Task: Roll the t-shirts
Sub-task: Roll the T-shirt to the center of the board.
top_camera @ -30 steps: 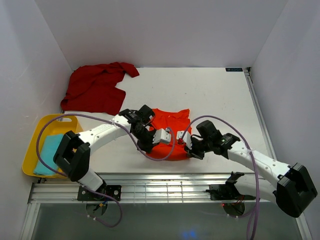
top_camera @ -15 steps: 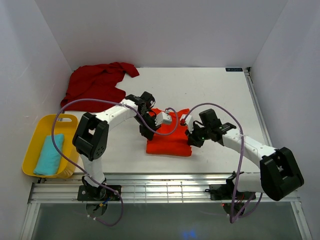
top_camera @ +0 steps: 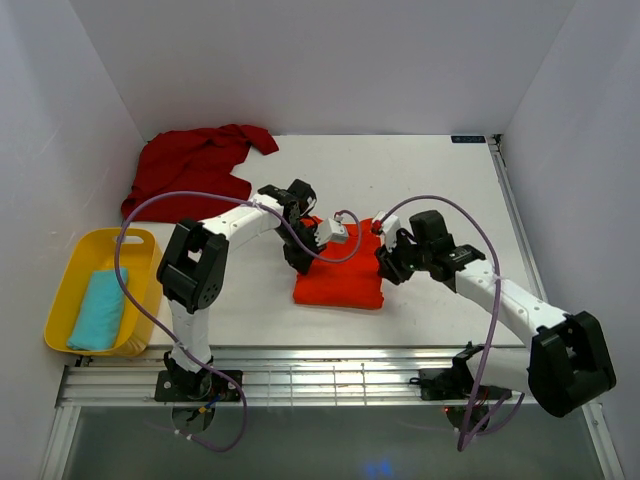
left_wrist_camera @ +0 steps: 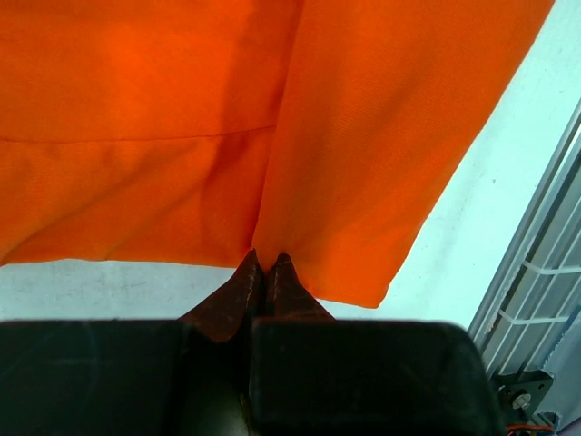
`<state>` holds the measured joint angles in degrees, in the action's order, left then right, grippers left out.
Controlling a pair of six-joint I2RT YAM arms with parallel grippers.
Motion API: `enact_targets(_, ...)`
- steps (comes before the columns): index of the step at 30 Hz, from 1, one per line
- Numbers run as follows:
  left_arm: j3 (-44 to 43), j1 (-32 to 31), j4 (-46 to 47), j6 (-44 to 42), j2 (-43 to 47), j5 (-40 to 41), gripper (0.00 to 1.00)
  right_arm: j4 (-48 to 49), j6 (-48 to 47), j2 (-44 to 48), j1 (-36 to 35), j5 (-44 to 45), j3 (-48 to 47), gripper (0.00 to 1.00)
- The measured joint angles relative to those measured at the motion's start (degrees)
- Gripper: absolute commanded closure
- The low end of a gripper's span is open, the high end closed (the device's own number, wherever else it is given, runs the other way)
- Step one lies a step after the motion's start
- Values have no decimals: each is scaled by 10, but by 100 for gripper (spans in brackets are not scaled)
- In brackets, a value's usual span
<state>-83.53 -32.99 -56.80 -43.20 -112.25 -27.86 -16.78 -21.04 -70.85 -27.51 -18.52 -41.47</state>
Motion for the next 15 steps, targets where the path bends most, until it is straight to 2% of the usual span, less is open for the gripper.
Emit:
enact_targets(5,-3,0,4,12,0,5,89,33,27,70,0,-1,12,57)
enact_targets(7,-3,0,5,17,0,7,86,56,42,91,0,-17,29,69)
enact_targets(8,-3,0,6,19,0,8,84,70,51,99,0,-26,41,79)
enact_targets(10,-3,0,9,27,-1,12,81,99,74,104,0,-46,67,89)
enact_targets(11,-5,0,9,31,-3,15,79,115,87,101,0,-56,80,92)
enact_targets(15,-14,0,17,49,-16,25,68,153,127,62,0,-72,109,92)
